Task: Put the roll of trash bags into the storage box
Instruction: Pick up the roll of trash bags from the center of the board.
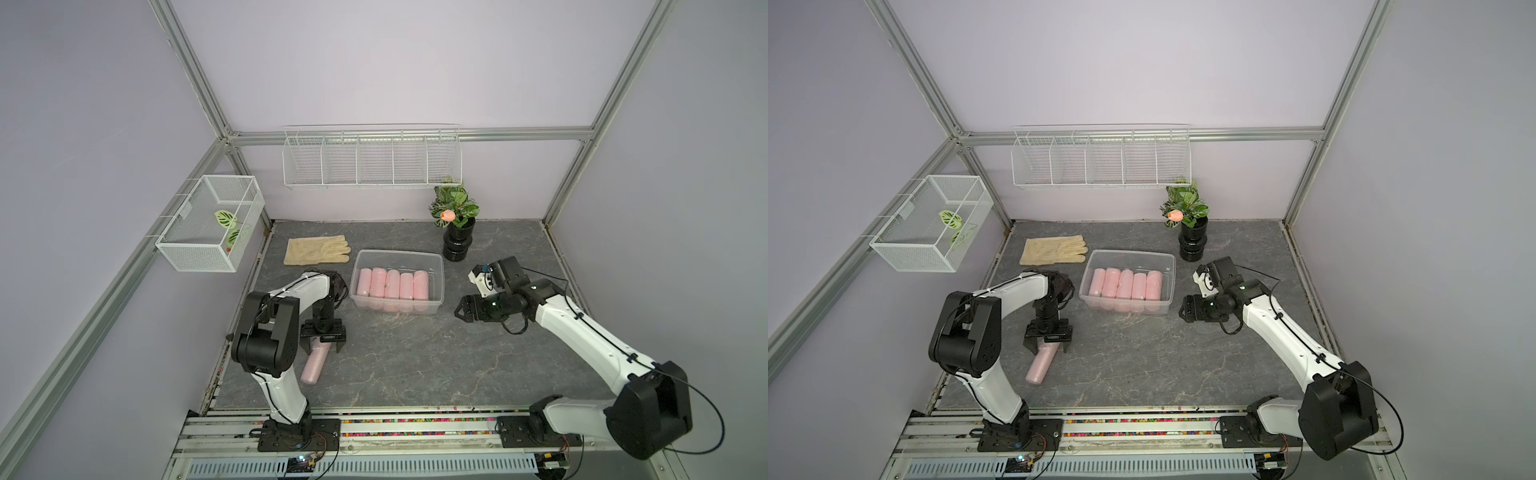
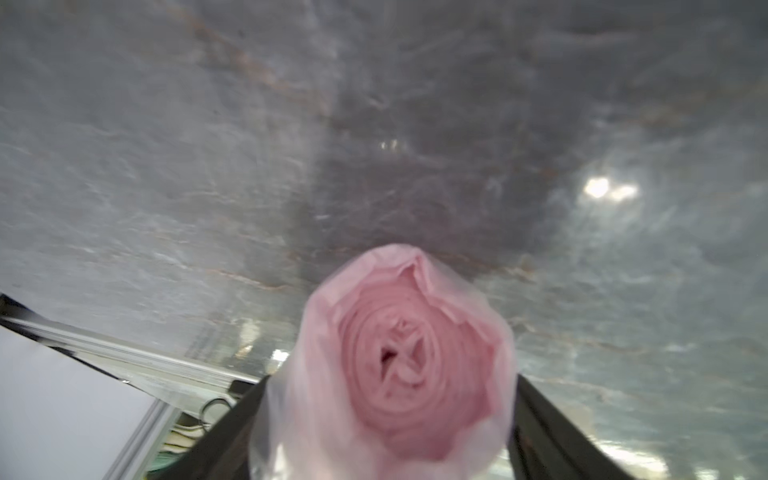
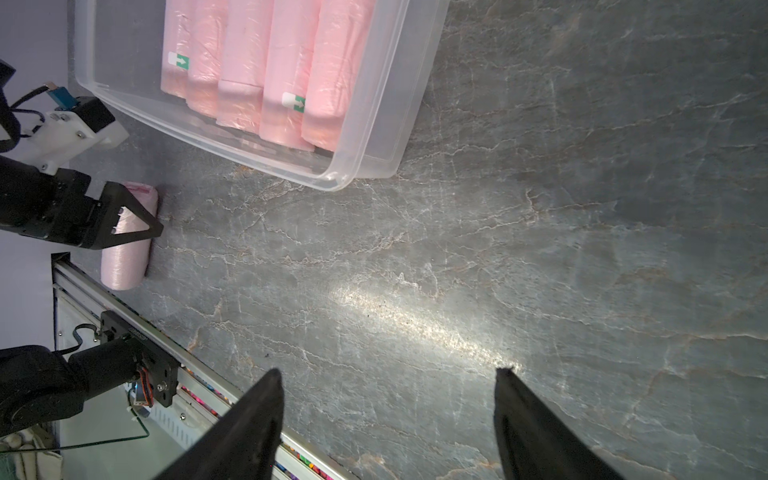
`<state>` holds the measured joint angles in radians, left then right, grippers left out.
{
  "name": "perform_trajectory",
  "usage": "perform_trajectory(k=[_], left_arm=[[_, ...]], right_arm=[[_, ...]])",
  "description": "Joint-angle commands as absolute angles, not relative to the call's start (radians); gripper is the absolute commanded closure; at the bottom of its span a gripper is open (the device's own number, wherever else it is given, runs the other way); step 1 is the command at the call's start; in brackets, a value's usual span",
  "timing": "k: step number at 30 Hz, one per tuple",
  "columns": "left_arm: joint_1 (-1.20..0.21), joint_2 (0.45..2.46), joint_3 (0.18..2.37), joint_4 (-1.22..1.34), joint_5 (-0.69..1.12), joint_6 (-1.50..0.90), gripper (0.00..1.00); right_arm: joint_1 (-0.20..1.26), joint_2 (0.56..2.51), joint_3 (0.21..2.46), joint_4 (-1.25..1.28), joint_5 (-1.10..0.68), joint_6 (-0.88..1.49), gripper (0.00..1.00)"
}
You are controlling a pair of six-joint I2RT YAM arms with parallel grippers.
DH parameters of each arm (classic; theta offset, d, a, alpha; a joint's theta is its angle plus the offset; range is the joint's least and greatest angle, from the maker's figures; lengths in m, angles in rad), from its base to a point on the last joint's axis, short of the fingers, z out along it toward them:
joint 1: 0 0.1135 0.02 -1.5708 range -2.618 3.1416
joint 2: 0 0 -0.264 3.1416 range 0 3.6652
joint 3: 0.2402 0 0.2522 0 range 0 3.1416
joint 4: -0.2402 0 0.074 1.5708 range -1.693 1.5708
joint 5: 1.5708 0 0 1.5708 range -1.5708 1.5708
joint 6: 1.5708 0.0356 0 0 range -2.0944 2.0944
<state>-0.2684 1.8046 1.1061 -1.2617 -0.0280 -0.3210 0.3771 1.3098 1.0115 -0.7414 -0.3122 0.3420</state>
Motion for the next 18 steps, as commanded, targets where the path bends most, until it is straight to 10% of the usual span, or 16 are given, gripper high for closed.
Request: perform_trajectory(k=[1,18], left_arm=[[-0.264,1.820,1.097,-1.240,0.024,-0.299,0.24],[-0.427,1.871,1.271,-1.202,0.144,-0.340,0.33]], right_arm=[[0.368,1.297,0.992,-0.733,-0.321,0.324,0.19],[0.359,1.290,0.986,-0.733,-0.313,0.320,0.19]])
